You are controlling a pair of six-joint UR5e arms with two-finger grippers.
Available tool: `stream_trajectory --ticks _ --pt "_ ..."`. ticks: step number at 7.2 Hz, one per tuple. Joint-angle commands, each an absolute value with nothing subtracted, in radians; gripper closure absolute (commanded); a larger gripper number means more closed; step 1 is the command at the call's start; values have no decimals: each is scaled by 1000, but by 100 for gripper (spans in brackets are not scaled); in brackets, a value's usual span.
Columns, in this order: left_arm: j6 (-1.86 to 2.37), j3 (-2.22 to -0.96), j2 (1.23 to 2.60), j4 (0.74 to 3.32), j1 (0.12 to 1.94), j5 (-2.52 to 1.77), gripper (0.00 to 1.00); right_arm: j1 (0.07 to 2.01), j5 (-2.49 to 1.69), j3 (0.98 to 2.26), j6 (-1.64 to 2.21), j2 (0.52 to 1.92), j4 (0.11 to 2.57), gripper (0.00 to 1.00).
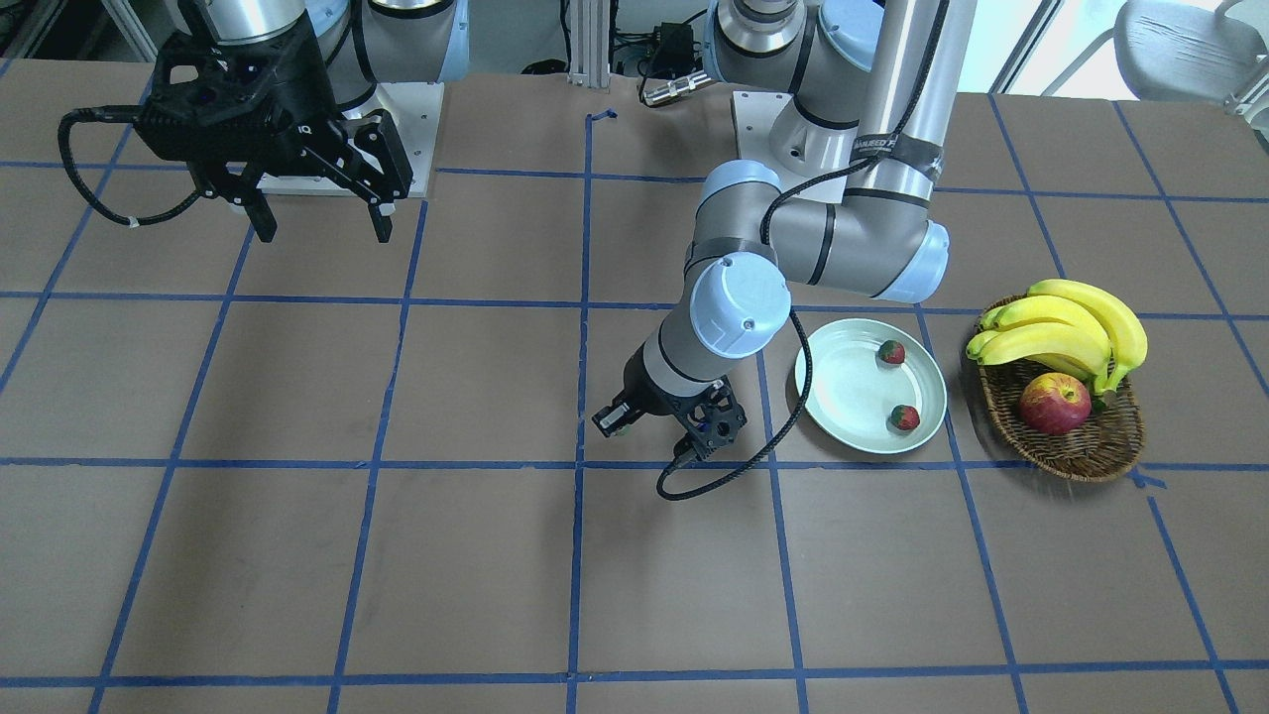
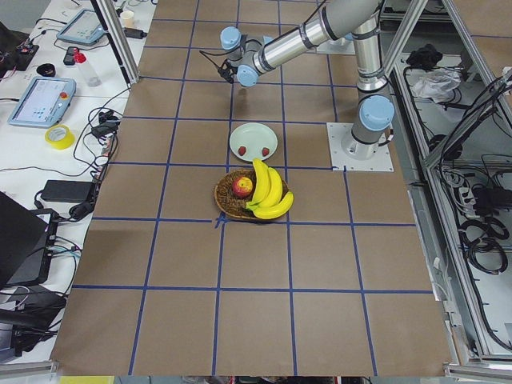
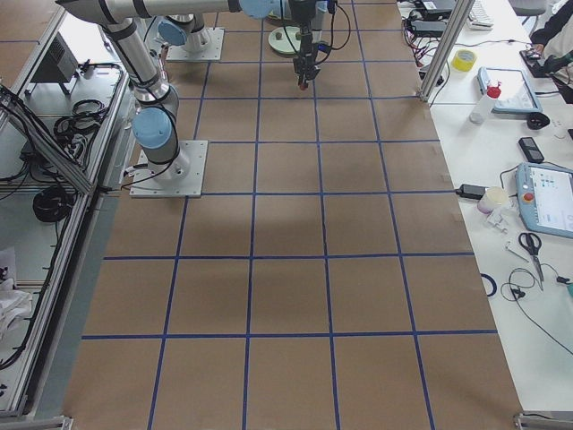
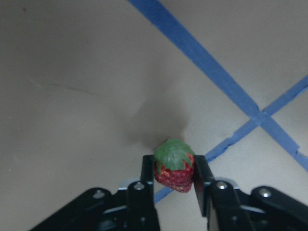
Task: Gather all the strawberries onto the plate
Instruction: 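Carry the last strawberry onto the green plate and release it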
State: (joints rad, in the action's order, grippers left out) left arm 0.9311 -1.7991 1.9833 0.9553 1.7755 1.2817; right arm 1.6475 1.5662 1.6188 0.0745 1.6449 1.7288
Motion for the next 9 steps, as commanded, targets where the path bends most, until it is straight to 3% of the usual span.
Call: stream_trajectory --ticks 1,5,8,9 --pt "761 -1708 1922 1119 1694 1376 100 1647 1566 1620 75 1647 1726 0" --pt "247 -1738 1835 1313 1511 1677 100 1647 1566 1620 75 1646 1726 0" --pt "51 -1860 1853 1266 1376 1672 100 1649 1566 1620 75 1647 1726 0" --pt "54 -1880 1861 1258 1373 1666 29 1649 1566 1620 75 1646 1726 0"
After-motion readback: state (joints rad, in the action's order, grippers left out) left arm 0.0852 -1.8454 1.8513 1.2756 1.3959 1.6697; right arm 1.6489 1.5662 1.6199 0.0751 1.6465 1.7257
